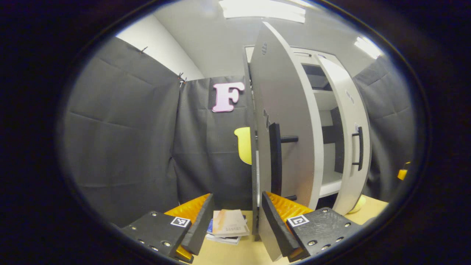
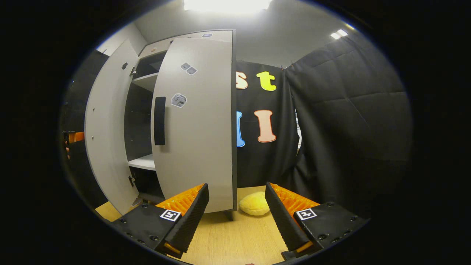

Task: Grasp the bottle in the cabinet with the left hand and place it on the coaster, then close the right door with the right hand and the left door with the left hand.

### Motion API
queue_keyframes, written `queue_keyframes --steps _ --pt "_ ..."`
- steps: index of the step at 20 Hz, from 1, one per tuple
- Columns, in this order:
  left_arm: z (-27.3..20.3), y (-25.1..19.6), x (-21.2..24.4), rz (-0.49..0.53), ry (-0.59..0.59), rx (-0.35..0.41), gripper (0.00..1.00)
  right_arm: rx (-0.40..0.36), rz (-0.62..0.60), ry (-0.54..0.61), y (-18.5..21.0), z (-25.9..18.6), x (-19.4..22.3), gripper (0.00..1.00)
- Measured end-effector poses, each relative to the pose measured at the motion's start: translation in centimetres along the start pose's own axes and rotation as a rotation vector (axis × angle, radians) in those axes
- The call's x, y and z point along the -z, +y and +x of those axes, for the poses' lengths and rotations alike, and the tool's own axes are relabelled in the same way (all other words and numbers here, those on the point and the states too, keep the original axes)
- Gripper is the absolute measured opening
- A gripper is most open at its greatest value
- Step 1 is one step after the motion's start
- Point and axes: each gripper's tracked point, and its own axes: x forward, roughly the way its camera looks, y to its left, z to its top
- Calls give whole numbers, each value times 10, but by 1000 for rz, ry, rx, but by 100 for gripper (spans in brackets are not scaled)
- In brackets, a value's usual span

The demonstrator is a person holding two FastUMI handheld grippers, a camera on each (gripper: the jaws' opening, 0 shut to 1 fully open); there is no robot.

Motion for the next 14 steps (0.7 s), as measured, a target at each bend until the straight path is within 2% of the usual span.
queue_keyframes --steps 8,14 --pt "10 -62 -3 -7 -29 77 80 11 -30 3 -20 -10 -3 98" --pt "39 -111 -9 -56 -63 136 80 31 -21 17 -38 -21 4 98"
